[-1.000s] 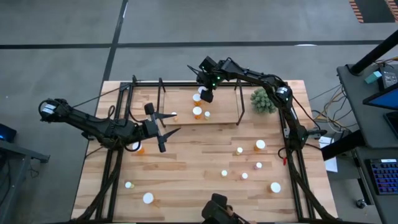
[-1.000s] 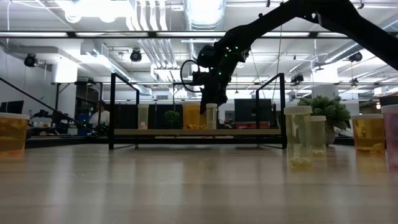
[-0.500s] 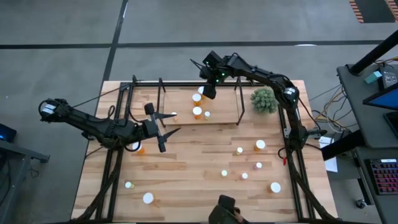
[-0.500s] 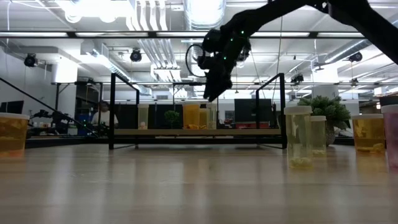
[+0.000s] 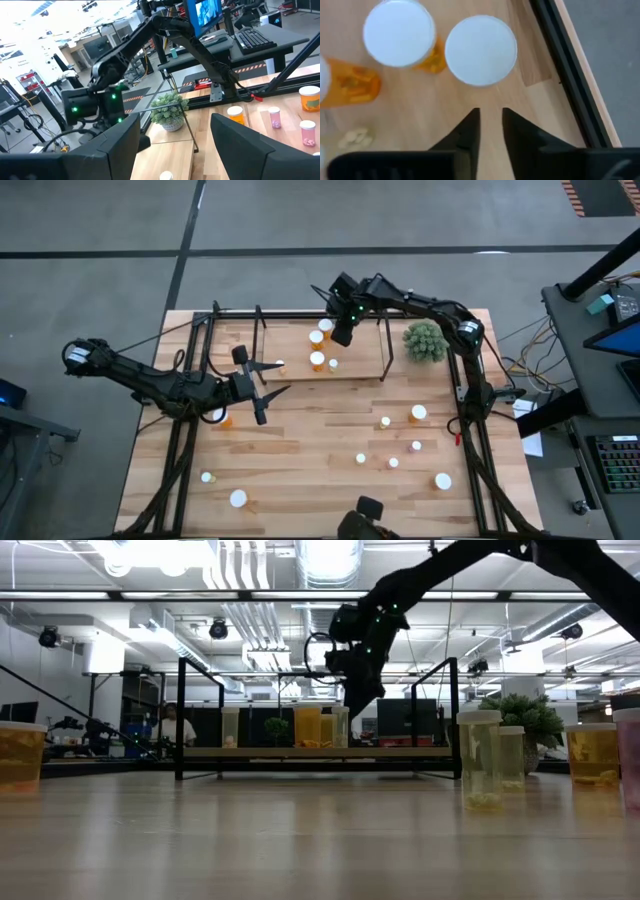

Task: Pick and place medicine bottles onto shelf by color
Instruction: Put the large orange pill bottle on the shelf aligned with the other large orange pill bottle

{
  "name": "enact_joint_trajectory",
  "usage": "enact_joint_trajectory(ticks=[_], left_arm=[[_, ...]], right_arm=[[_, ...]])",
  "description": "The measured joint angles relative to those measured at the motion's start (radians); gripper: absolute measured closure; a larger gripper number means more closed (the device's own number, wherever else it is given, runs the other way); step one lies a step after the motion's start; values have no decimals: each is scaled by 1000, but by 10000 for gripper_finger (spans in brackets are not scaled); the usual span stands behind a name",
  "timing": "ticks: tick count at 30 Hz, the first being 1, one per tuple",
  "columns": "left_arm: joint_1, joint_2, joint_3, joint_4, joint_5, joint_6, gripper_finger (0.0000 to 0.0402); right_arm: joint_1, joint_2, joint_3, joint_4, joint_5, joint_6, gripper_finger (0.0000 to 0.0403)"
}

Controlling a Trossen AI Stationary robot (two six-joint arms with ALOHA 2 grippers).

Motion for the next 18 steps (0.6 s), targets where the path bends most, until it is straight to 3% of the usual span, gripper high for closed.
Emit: enact_joint_trajectory(ticks=[7,18], left_arm=[[0,0,0,0,0,0,175],[0,0,0,5,-1,5,175]], right_arm=[[0,0,-40,121,1,2,391],[0,0,-12,147,4,10,394]])
